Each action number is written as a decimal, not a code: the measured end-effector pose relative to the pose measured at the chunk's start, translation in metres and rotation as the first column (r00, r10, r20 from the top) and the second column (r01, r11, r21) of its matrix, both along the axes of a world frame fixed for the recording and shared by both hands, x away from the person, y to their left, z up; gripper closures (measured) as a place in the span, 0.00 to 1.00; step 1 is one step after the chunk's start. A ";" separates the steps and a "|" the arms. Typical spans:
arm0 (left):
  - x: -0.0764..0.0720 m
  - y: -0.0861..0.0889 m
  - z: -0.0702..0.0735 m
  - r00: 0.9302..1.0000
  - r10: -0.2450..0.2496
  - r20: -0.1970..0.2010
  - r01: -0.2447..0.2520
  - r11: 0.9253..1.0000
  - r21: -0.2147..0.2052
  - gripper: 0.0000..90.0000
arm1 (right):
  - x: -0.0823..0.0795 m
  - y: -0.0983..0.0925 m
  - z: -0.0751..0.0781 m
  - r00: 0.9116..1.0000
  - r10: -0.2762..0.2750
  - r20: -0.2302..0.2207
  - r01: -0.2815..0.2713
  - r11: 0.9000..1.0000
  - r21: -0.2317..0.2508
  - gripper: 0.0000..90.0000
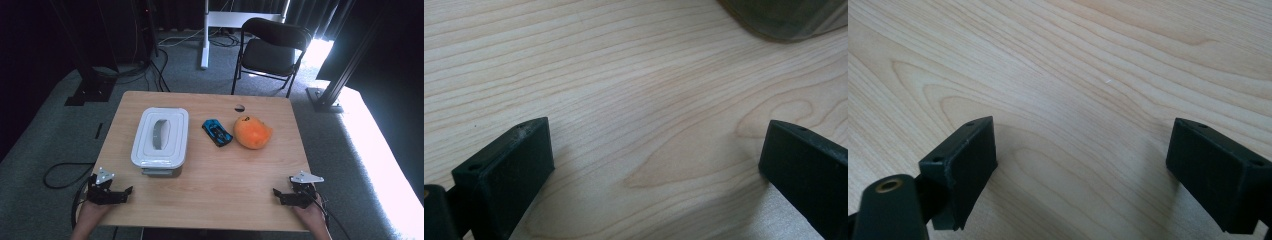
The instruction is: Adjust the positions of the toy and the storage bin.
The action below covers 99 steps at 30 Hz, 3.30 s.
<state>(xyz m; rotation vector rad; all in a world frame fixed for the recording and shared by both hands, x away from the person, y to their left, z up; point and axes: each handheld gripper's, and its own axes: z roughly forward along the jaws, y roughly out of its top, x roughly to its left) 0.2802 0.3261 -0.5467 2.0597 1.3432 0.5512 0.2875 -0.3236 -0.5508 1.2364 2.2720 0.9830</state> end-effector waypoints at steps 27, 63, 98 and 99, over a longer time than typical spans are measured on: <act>0.000 -0.001 0.000 1.000 -0.030 -0.001 0.030 1.000 -0.001 0.02 | 0.000 0.005 0.005 0.999 -0.007 -0.044 0.005 1.000 -0.029 0.14; 0.001 -0.002 0.000 0.999 -0.050 0.001 0.050 0.999 -0.001 0.01 | 0.053 0.010 0.060 0.998 -0.056 0.030 0.054 0.995 0.083 0.14; 0.001 -0.002 0.000 0.999 -0.050 0.001 0.050 0.999 -0.001 0.01 | 0.149 0.058 0.105 0.999 -0.010 0.044 0.007 0.998 0.068 0.17; 0.001 -0.002 0.000 0.999 -0.050 0.001 0.050 0.999 -0.002 0.01 | 0.152 0.060 0.104 0.999 -0.007 0.037 0.005 0.998 0.068 0.17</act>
